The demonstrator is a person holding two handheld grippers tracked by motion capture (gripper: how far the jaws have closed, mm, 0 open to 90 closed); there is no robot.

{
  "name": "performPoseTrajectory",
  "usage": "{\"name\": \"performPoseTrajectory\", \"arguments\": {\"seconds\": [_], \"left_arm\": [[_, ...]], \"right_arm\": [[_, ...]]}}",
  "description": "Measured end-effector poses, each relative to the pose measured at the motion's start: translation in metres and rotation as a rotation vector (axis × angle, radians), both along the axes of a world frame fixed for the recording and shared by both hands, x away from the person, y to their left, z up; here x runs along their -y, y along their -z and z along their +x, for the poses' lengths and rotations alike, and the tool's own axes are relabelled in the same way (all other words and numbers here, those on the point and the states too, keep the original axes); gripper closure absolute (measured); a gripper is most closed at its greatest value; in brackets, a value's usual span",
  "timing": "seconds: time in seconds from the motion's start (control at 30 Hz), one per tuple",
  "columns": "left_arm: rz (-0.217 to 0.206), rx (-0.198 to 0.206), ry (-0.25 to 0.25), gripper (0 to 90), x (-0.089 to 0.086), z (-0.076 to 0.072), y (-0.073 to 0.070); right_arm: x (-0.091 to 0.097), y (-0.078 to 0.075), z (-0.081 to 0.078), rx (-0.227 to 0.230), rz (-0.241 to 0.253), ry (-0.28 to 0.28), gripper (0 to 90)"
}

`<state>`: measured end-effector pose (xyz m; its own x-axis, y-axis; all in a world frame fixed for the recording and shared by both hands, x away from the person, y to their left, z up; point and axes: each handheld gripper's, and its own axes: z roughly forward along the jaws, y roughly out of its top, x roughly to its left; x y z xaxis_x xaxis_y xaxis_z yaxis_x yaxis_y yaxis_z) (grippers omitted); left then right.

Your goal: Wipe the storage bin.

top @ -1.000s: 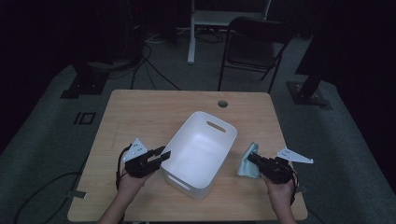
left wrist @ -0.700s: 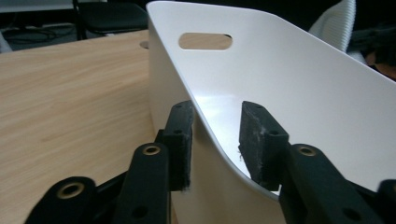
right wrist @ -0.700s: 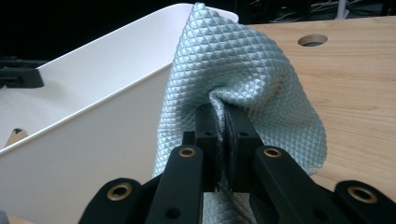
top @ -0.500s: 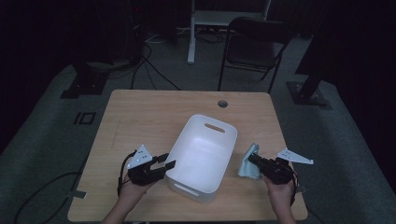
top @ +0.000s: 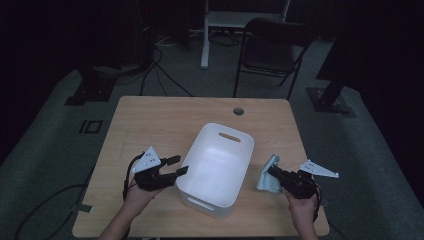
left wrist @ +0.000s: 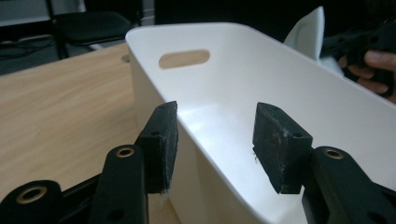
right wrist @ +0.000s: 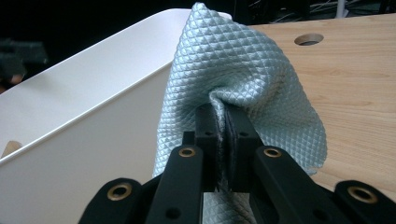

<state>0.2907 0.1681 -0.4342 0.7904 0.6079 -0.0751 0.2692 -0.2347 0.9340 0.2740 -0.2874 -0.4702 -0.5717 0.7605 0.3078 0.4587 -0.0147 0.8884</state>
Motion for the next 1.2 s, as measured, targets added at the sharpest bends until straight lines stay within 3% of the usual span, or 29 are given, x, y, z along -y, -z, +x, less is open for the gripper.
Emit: {"name": "performPoseTrajectory", "arguments": {"seconds": [0.17,0.5,0.63,1.03,1.2], "left_arm": [[-0.026,-0.007,0.013,51.5,0.001,0.029,-0.007],[-0.003,0.005,0.058,51.6,0.019,0.083,-0.017],[0.006,0.014,0.064,51.4,0.027,0.098,-0.019],[0.002,-0.031,0.082,49.0,0.046,0.142,-0.017],[0.027,-0.036,0.092,48.9,0.057,0.154,-0.016]], "right_arm": [[-0.001,0.000,-0.002,-0.002,0.001,-0.007,85.3],[0.001,0.002,-0.005,-0.013,0.002,-0.010,85.3],[0.001,0.004,-0.007,-0.018,0.003,-0.012,85.3],[0.003,0.005,-0.009,-0.016,0.012,-0.009,85.3],[0.007,0.007,-0.009,-0.019,0.016,-0.004,85.3]]}}
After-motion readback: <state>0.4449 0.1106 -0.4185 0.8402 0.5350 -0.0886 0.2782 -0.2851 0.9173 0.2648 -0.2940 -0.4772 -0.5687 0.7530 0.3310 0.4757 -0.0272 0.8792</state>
